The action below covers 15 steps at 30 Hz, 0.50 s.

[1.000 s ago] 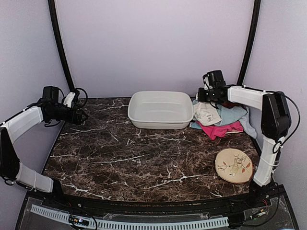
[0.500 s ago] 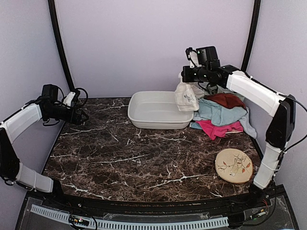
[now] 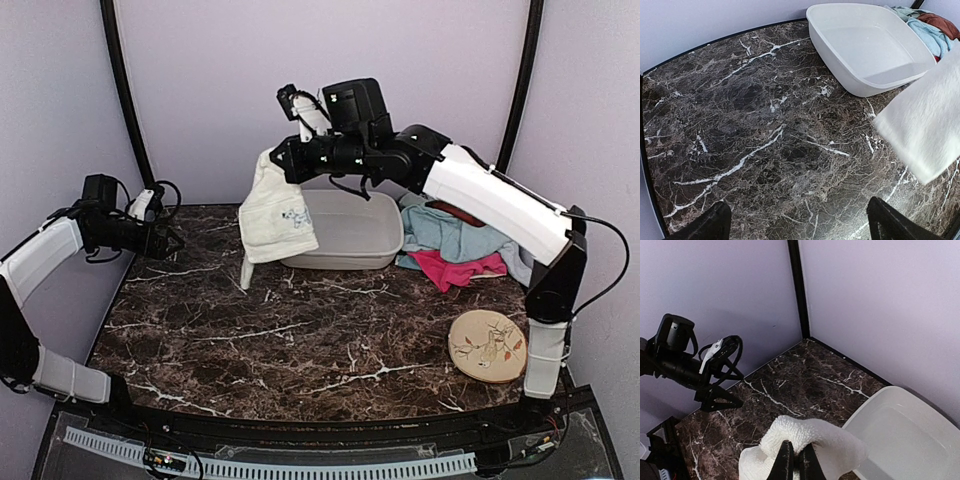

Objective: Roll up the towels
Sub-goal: Place the towel at the center of the board.

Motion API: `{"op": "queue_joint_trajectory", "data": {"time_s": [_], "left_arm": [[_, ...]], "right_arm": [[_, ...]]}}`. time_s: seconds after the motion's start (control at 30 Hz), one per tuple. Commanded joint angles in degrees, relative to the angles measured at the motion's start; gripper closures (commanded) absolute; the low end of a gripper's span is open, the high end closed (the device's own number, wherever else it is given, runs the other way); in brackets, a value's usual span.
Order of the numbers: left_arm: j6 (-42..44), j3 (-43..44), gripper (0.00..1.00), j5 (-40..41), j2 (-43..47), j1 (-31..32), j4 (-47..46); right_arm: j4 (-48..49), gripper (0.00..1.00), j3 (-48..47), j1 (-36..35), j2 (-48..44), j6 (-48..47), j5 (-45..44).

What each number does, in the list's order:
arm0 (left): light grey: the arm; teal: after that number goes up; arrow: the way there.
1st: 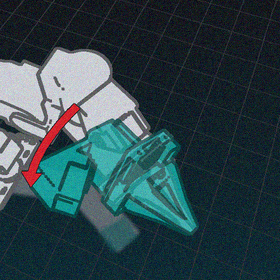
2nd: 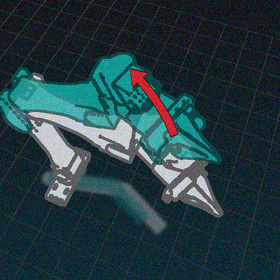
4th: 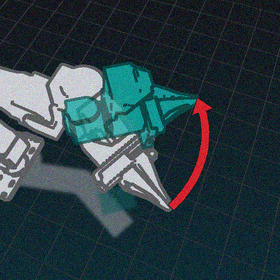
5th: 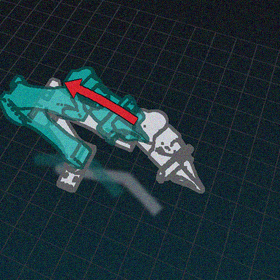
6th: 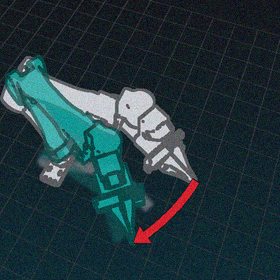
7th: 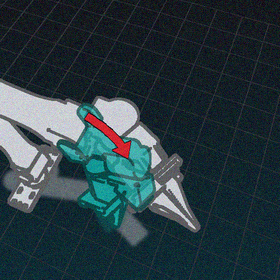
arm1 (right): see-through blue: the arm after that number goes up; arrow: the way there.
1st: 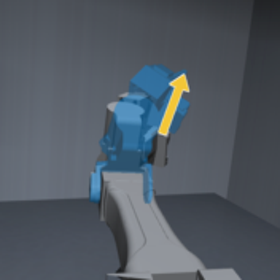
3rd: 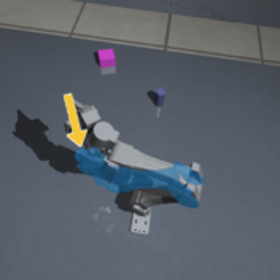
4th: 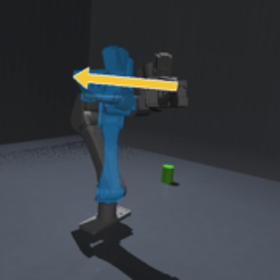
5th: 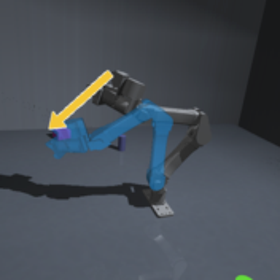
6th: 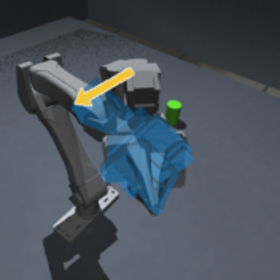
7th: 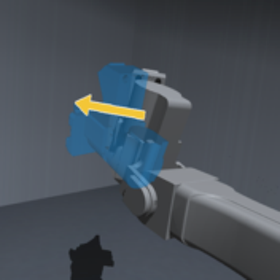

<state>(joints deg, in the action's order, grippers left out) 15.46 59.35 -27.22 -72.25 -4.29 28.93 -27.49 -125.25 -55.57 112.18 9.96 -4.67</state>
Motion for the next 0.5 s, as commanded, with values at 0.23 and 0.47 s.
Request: {"op": "queue_joint_trajectory", "data": {"time_s": [0.23, 0.47], "left_arm": [[-0.19, 0.75, 0.02, -0.46, 3.69, -0.28, 0.72], [2.54, -0.77, 0.03, 0.94, 4.14, -0.25, -0.07]], "right_arm": [[4.28, 1.00, 1.86, -5.83, 4.65, 4.51, 14.48], [6.63, 1.00, 21.45, -6.83, -1.19, 6.96, 16.90]]}}
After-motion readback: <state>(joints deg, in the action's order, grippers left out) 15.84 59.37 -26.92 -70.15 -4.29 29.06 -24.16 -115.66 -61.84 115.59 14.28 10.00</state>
